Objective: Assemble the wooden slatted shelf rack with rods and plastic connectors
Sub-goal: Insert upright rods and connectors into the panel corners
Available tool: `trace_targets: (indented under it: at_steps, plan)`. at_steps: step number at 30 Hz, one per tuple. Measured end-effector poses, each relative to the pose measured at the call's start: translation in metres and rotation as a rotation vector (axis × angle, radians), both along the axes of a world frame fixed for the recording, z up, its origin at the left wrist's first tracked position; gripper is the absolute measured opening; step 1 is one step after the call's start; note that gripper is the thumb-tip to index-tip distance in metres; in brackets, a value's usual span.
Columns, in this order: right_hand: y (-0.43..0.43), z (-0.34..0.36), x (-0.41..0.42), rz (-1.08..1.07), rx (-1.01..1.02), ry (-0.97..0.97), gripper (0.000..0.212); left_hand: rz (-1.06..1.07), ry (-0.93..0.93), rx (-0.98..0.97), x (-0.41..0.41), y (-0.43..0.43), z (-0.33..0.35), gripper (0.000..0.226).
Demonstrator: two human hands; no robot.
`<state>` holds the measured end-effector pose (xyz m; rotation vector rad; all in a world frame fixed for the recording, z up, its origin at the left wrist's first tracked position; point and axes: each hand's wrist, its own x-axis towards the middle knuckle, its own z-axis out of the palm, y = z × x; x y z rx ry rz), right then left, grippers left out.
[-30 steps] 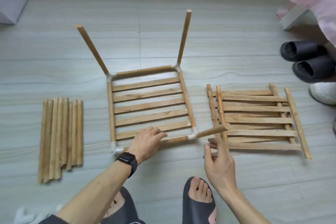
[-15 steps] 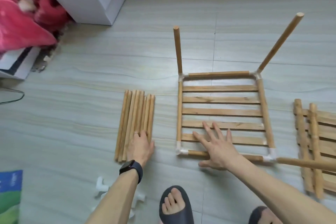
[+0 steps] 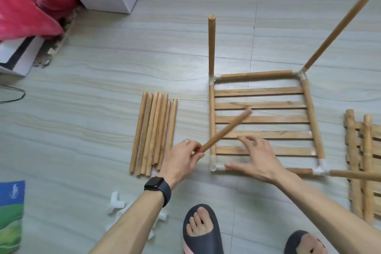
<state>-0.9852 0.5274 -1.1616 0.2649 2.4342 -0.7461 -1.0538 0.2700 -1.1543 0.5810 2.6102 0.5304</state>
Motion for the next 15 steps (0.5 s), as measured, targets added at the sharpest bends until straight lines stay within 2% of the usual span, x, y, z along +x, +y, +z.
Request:
trace_targets:
  at_steps: [1,3,5,8,10,15]
  plan:
    - [-0.004,0.011,-0.001,-0.168,-0.181,0.038,0.092,-0.099,0.062,0.008,0.004,0.006,0.000,0.021]
    - [-0.012,0.029,-0.004,-0.403,-0.498,0.068,0.054,-0.238,0.165,0.036,0.010,0.016,-0.001,0.029]
    - [-0.016,0.044,-0.005,-0.555,-0.632,0.121,0.033,-0.278,0.187,0.037,0.016,0.019,-0.008,0.044]
    - [-0.006,0.059,0.004,-0.716,-0.600,0.290,0.022,-0.374,0.100,-0.200,0.019,0.010,-0.025,0.071]
    - [0.001,0.067,0.013,-0.721,-0.546,0.345,0.022,-0.459,0.119,-0.277,0.020,0.008,-0.039,0.065]
    - [-0.008,0.067,0.032,-0.580,-0.427,0.332,0.026,-0.508,0.308,-0.123,0.014,0.010,-0.047,0.051]
